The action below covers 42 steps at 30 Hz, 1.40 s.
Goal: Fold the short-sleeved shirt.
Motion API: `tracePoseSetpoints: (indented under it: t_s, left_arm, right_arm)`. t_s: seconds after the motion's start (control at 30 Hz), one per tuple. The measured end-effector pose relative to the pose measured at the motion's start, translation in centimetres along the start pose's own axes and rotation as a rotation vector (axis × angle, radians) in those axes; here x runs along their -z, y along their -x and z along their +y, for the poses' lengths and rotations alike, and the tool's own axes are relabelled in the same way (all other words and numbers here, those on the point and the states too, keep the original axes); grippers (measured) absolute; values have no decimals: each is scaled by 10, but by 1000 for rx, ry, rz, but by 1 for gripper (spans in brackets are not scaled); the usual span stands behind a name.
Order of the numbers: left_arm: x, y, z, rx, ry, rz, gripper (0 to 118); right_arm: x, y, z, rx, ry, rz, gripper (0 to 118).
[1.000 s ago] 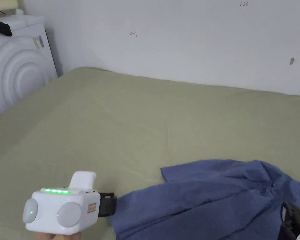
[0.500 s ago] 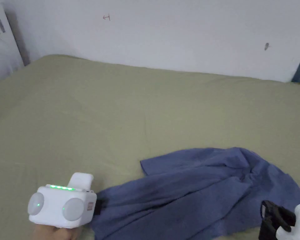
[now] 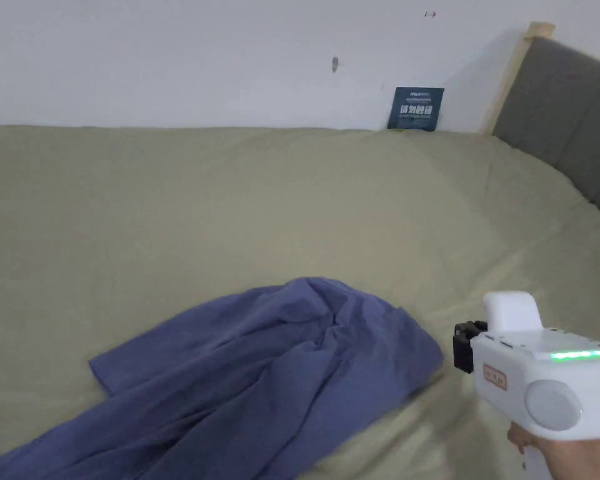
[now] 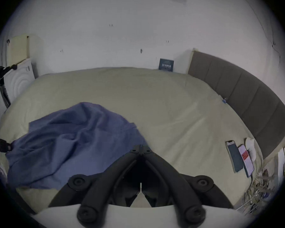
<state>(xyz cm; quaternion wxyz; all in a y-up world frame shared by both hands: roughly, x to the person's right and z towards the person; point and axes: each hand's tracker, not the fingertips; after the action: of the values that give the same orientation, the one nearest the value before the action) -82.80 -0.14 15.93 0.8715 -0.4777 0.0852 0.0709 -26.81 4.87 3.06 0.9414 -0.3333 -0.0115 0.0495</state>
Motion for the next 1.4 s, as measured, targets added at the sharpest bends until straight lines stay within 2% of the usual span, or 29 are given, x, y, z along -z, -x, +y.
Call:
tracePoseSetpoints:
  t_s: [0.13, 0.27, 0.3, 0.37, 0.4, 0.43, 0.5, 0.57, 0.63, 0.67, 0.7, 0.73, 0.77, 0.93, 1.07, 1.3, 1.4]
  left_arm:
    - [0, -4, 5, 32, 16, 8, 0]
    - [0, -6, 9, 50, 29, 12, 0]
    - [0, -7, 9, 54, 30, 13, 0]
    - [0, -8, 9, 60, 33, 16, 0]
    - [2, -8, 11, 67, 36, 18, 0]
    - [2, -9, 11, 72, 38, 21, 0]
    - [1, -11, 12, 84, 39, 24, 0]
    - [4, -9, 12, 89, 42, 25, 0]
    - [4, -8, 13, 86, 46, 24, 0]
    - [5, -7, 13, 83, 48, 23, 0]
    - [4, -7, 14, 84, 49, 23, 0]
    - [3, -7, 15, 86, 50, 22, 0]
    - [1, -6, 16, 86, 52, 21, 0]
    - [-15, 5, 22, 69, 43, -9, 0]
    - [-55, 18, 45, 49, -64, 4, 0]
    - [-171, 59, 117, 9, -323, 94, 0]
    - [-222, 75, 143, -25, -415, 100, 0]
  right_arm:
    - [61, -14, 17, 29, 115, 43, 1]
    - [108, -19, 23, 38, 283, 161, 1]
    - [117, -18, 22, 34, 324, 183, 13]
    - [128, -17, 20, 25, 349, 178, 76]
    - [133, -18, 20, 25, 355, 184, 98]
    - [133, -19, 19, 23, 350, 186, 100]
    - [135, -16, 17, -19, 372, 133, 100]
    - [139, -15, 12, -42, 403, 144, 98]
    - [137, -14, 13, -45, 405, 137, 86]
    - [132, -15, 16, -38, 404, 147, 70]
    - [125, -15, 18, -36, 391, 151, 23]
    - [113, -10, 19, -42, 350, 151, 3]
    - [105, -9, 20, -25, 327, 147, 3]
    - [57, -6, 36, -50, 293, 143, 3]
    - [1, -16, 70, -11, 185, 185, 3]
    - [-111, -38, 139, -33, -25, 186, 3]
    - [-151, -53, 162, -8, -101, 175, 3]
